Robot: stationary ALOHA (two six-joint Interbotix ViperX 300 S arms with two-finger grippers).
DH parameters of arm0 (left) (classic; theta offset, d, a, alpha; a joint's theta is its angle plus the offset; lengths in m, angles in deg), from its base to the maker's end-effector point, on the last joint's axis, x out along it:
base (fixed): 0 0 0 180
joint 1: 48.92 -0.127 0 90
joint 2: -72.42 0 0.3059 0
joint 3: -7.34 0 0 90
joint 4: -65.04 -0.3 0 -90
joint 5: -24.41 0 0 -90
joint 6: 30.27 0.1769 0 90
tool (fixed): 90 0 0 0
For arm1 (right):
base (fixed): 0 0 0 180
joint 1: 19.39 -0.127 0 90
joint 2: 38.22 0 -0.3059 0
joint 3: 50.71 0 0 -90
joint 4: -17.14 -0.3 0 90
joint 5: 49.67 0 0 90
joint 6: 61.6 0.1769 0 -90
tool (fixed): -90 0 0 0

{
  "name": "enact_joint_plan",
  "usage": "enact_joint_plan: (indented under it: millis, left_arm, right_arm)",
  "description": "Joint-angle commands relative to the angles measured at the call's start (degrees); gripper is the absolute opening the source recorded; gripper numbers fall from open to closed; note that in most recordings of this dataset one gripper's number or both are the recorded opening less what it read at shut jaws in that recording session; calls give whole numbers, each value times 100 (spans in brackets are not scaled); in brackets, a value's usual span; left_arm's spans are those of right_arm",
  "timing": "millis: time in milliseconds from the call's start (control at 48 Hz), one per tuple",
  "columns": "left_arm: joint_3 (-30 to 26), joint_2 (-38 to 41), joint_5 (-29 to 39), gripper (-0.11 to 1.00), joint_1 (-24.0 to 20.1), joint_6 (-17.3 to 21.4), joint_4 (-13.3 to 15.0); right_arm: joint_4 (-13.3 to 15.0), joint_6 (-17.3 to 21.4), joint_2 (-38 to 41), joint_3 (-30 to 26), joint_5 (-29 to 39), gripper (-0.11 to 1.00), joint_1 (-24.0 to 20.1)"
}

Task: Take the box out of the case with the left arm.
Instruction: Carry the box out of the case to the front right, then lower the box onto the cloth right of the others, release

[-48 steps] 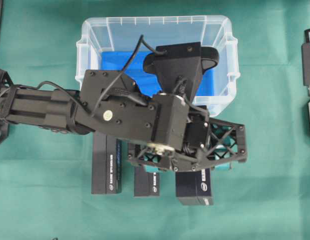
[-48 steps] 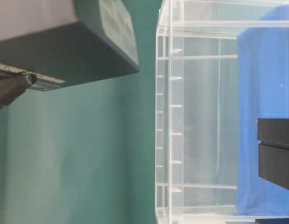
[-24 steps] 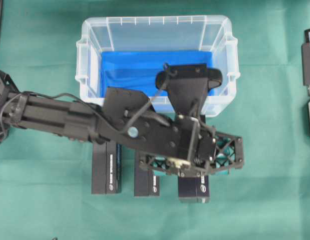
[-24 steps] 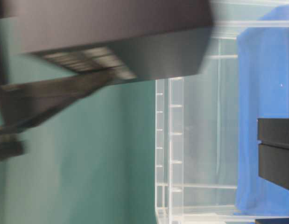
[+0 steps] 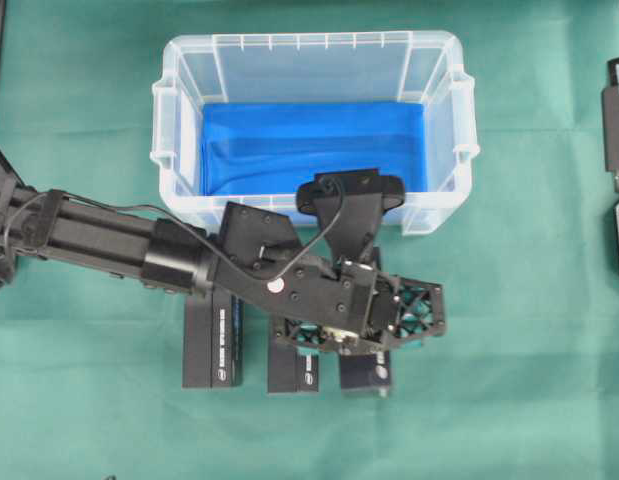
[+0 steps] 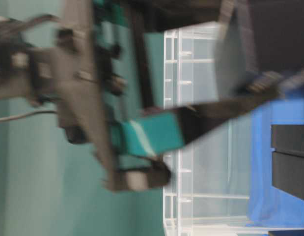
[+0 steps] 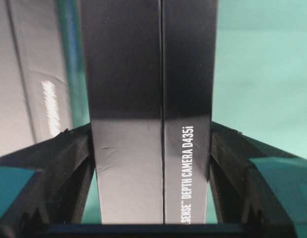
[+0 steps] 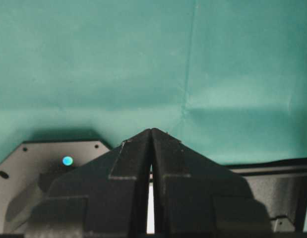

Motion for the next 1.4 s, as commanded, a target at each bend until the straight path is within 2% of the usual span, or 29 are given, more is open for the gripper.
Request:
enact_joint_plan:
  millis: [0, 167, 584, 792, 1021, 1230, 1272, 1376]
  left_arm:
    - [141, -396, -220, 60, 18, 0, -26]
    - [483, -378, -870, 60, 0, 0, -26]
    - [791, -202, -1521, 60, 44, 35, 0]
    - [791, -141, -1723, 60, 62, 167, 26]
    - [791, -141, -1758, 60, 53, 536, 35]
    - [844, -167, -1758, 60, 62, 580, 105]
    - [853, -167, -1758, 66, 53, 580, 114]
    - [888, -185, -1758, 91, 53, 580, 123]
  right_arm:
    - [18, -9, -9, -53, -26, 0, 0]
    - [9, -9, -9, -53, -26, 0, 0]
    - [18, -9, -9, -53, -26, 0, 9]
    - [9, -9, 0, -53, -26, 0, 0]
    - [18, -9, 0, -53, -26, 0, 9]
    - [9, -9, 0, -53, -35, 0, 0]
    - [18, -9, -9, -53, -26, 0, 0]
    - [9, -9, -9, -53, -26, 0, 0]
